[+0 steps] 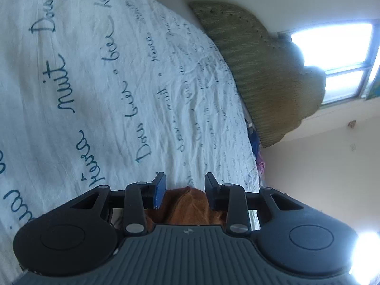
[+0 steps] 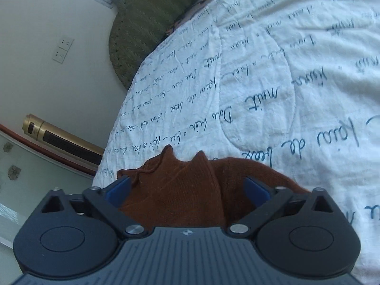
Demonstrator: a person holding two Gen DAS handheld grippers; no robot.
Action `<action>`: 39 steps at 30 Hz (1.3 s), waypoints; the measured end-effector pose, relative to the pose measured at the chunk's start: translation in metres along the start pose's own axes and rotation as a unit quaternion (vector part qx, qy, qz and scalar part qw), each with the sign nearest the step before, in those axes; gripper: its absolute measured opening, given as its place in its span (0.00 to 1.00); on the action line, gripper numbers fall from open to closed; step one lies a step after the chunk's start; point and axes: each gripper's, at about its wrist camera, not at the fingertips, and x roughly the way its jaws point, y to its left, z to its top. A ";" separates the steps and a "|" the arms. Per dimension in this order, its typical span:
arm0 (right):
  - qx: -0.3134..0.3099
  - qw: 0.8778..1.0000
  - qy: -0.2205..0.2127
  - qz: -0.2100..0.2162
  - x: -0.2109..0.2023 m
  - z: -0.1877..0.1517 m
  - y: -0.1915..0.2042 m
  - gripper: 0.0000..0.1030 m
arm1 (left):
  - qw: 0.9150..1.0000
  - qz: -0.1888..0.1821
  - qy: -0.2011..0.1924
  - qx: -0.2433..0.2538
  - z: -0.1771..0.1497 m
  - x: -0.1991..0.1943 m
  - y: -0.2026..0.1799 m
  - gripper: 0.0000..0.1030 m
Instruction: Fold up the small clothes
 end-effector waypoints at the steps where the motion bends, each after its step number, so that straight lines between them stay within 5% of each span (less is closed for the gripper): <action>1: -0.032 0.999 -0.006 -0.007 -0.009 -0.001 0.008 0.99 | 1.000 -0.005 0.000 0.019 -0.006 -0.007 -0.011 0.35; 6: -0.143 0.990 -0.007 -0.008 -0.024 -0.031 0.048 0.99 | 0.991 -0.030 0.063 0.112 -0.077 -0.012 -0.058 0.47; 11: -0.277 0.959 0.061 -0.007 -0.008 -0.095 0.090 0.98 | 0.971 0.047 0.089 0.219 -0.146 0.005 -0.059 0.49; 13: -0.329 0.939 0.102 -0.005 -0.004 -0.122 0.091 0.99 | 0.965 0.058 0.071 0.244 -0.156 0.000 -0.045 0.40; 16: -0.409 0.903 0.108 -0.075 -0.003 -0.142 0.064 0.99 | 0.967 0.067 0.059 0.237 -0.149 -0.008 -0.030 0.15; 19: -0.370 0.923 0.097 -0.048 -0.028 -0.132 0.048 0.99 | 0.978 0.061 0.065 0.191 -0.135 -0.023 -0.018 0.14; 21: -0.367 0.925 0.078 -0.062 -0.049 -0.133 0.053 0.99 | 0.976 0.064 0.051 0.202 -0.135 -0.042 -0.027 0.27; 22: -0.365 0.926 0.071 -0.064 -0.058 -0.135 0.054 0.99 | 0.976 0.054 0.044 0.205 -0.139 -0.051 -0.034 0.53; 24: -0.353 0.932 0.060 -0.057 -0.072 -0.143 0.057 0.99 | 0.975 0.035 0.038 0.215 -0.155 -0.059 -0.051 0.84; 27: -0.345 0.935 0.070 -0.040 -0.075 -0.159 0.057 0.99 | 0.960 0.084 0.049 0.262 -0.184 -0.055 -0.060 0.83; 30: -0.372 0.907 0.114 -0.159 -0.057 -0.174 0.037 1.00 | 0.956 0.098 0.045 0.274 -0.200 -0.053 -0.037 0.82; 32: -0.315 0.935 0.097 -0.132 -0.074 -0.164 0.019 1.00 | 0.951 0.106 0.043 0.287 -0.201 -0.064 -0.035 0.82; 36: -0.281 0.949 0.050 -0.133 -0.106 -0.140 0.026 1.00 | 0.958 0.086 0.032 0.272 -0.189 -0.089 -0.049 0.89; 39: -0.261 0.955 -0.028 -0.139 -0.104 -0.125 0.041 1.00 | 0.952 0.049 0.017 0.301 -0.187 -0.084 -0.076 0.95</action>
